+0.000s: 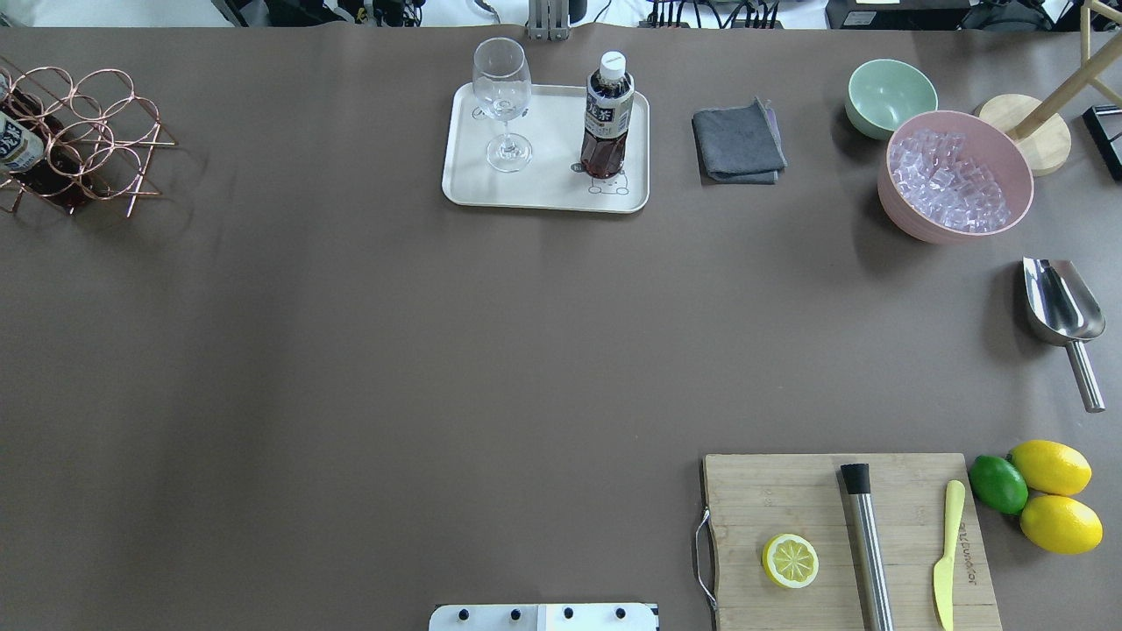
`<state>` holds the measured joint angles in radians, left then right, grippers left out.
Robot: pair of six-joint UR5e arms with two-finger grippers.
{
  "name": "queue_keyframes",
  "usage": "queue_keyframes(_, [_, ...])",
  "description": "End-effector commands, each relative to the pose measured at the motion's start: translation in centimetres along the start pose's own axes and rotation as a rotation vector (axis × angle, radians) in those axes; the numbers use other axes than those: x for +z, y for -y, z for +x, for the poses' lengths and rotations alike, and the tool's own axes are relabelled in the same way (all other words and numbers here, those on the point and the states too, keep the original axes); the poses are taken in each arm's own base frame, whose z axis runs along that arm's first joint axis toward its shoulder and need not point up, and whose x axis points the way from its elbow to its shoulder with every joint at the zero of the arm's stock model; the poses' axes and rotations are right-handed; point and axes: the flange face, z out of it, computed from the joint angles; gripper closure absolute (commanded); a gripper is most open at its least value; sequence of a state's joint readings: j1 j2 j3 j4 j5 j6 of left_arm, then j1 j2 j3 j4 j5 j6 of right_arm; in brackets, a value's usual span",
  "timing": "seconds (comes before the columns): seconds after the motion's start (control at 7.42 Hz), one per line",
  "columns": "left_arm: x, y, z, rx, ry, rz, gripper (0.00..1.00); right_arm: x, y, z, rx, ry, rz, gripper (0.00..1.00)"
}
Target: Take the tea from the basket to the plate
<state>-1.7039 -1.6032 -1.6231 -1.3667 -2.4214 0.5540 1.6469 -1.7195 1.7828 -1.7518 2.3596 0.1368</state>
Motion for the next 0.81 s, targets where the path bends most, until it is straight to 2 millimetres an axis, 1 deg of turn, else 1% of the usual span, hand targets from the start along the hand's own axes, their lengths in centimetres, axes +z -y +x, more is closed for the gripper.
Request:
queue_keyframes(0.0, [1.2, -5.2, 1.7, -0.449, -0.005, -0.017, 0.02, -0.1, 0.1, -0.1, -0.002, 0.002, 0.002, 0.0])
queue_keyframes(0.13, [1.5, -5.3, 2.8, -0.512, -0.002, -0.025, 0.02, -0.1, 0.1, -0.1, -0.002, 0.002, 0.002, 0.0])
queue_keyframes(0.27, [2.5, -4.6, 3.6, -0.496, 0.0, -0.047, 0.02, -0.3, 0.2, -0.3, -0.005, 0.002, 0.005, 0.0])
queue_keyframes(0.67, [4.5, -3.3, 5.2, -0.439, 0.002, -0.087, 0.02, -0.4, 0.3, -0.4, -0.007, 0.001, 0.008, 0.0])
